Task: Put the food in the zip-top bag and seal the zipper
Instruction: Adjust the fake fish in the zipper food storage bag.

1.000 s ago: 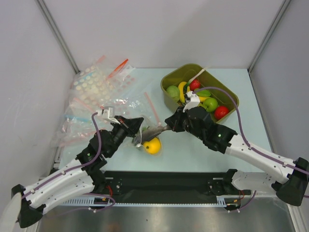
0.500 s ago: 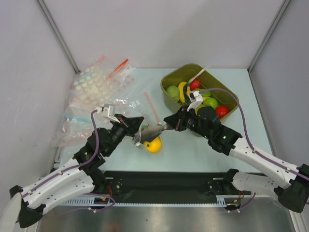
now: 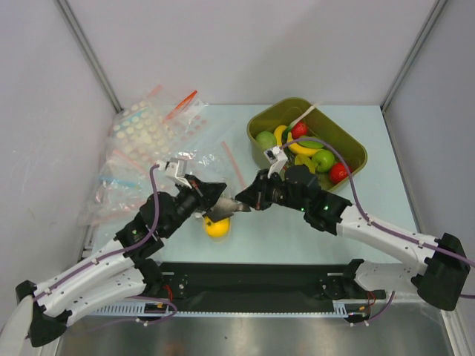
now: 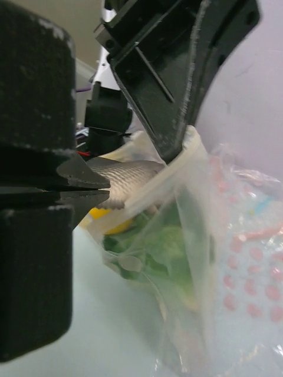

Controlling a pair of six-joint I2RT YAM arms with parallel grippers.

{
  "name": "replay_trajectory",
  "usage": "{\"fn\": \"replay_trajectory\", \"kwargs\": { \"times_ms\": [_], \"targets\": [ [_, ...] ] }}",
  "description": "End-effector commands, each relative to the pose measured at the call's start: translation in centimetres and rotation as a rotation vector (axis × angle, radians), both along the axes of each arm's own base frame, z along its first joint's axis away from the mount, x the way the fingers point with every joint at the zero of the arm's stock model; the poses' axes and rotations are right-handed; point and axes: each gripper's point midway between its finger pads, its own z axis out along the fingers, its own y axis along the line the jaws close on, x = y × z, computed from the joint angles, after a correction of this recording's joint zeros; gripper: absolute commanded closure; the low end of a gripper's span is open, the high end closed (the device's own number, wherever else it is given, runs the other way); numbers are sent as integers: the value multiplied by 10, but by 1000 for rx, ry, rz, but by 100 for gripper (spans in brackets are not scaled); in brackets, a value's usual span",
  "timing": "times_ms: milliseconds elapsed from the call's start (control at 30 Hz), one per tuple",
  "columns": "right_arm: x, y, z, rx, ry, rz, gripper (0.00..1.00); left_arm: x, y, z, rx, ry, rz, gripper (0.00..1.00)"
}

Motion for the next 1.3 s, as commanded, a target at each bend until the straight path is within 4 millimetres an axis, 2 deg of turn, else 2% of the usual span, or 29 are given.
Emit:
{"fn": "replay_trajectory", "kwargs": {
  "times_ms": [0,67,100,133,233,333,367,600,633,733,800,833,900,933,1100,1200,1233,1267],
  "targets": [
    [-6,21,28,19,-135,19,100,-8,-7,54,-104,-102,-60,99],
    [-3,22,28,-10,-183,-40,100,-8,-10,52,-98,-95,-69,99],
    [-11,26,31,-15,-209,-45,100,-9,-11,53,-97,-94,-75,99],
    [-7,23,32,-39,-251,-89,100,-9,-11,53,-95,-92,-77,99],
    [-13,19,44,-42,-327,-105,98,-8,-10,54,-89,-93,-69,100],
    [-15,16,46,-54,-353,-88,73,-5,-6,55,-79,-99,-46,99],
    [-14,15,49,-59,-366,-92,68,-5,-4,53,-69,-97,-37,99],
    [-14,10,48,-146,-449,-37,58,1,8,55,-41,-110,27,98],
    [-16,9,41,-177,-449,-15,54,1,9,56,-37,-117,28,98],
    [-15,4,43,-200,-487,-10,49,1,9,55,-24,-122,24,99],
    [-17,0,52,-190,-537,-5,46,-1,6,56,-13,-129,4,100],
    [-20,-1,49,-195,-555,16,43,-1,5,56,-1,-137,-3,100],
    [-24,-8,60,-173,-605,26,37,-3,1,57,20,-147,-29,100],
    [-28,-11,56,-193,-645,57,35,-3,1,56,35,-154,-34,100],
    [-56,-19,65,-154,-853,211,31,0,3,54,55,-156,-17,100],
    [-56,-21,50,-207,-972,238,28,0,5,57,50,-165,-13,100],
    [-63,-19,43,-215,-1018,282,28,-1,5,58,47,-167,-14,100],
    [-64,-19,26,-266,-1090,324,28,-1,5,58,47,-167,-12,100]
  ]
}}
